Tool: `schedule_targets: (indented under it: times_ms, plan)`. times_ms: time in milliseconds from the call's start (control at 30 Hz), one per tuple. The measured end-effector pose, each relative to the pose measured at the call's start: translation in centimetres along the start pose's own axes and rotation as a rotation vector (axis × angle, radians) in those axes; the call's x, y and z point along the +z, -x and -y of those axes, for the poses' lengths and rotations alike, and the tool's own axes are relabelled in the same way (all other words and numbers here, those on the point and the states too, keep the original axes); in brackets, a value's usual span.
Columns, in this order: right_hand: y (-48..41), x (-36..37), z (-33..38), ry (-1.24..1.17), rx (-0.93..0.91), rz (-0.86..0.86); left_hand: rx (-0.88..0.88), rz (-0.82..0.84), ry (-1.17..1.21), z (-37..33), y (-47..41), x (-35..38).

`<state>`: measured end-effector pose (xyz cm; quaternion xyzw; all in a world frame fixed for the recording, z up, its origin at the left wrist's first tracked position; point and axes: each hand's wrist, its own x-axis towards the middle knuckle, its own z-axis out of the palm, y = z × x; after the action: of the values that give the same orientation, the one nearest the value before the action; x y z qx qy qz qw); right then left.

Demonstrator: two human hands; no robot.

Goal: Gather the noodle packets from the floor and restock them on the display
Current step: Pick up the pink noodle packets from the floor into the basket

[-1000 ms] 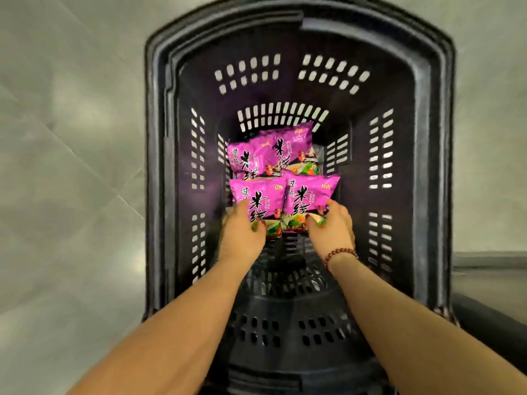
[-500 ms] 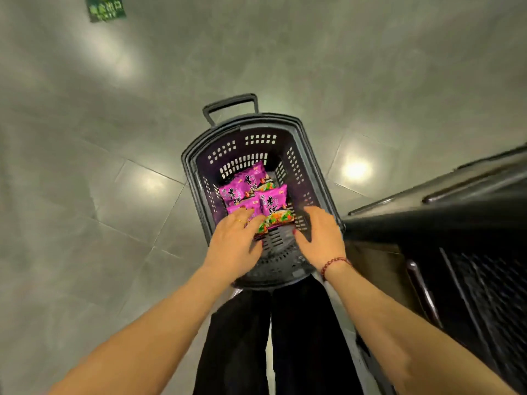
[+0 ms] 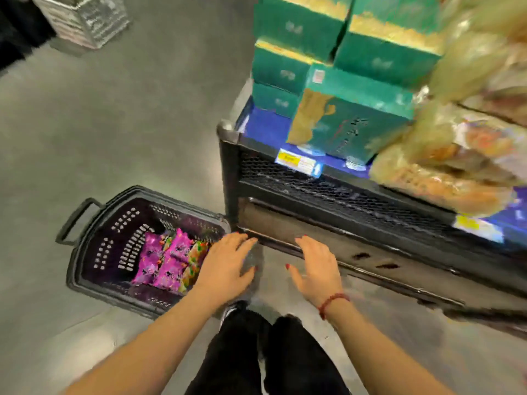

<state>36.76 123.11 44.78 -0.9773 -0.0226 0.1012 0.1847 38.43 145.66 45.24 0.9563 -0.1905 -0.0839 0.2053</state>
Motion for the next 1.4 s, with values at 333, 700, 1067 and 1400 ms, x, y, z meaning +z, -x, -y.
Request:
schedule_targets:
  times_ms: [333, 700, 1067, 1400]
  plan:
    - [16.6, -6.9, -16.0, -0.106, 0.526, -0.264, 0.530, 0.158, -0.082, -21.4, -6.7, 5.0]
    - [38.8, -12.0, -33.2, -0.142, 0.938, -0.449, 0.972, 0.277, -0.118, -50.9, -5.4, 15.4]
    - [52.7, -16.4, -43.7, -0.194, 1.278, -0.688, 1.261, 0.337, -0.112, -71.6, -4.8, 23.0]
    - [57.4, -22.3, -59.5, -0.172, 1.418, -0.736, 1.401, 0.404, -0.096, -89.2, -11.2, 32.3]
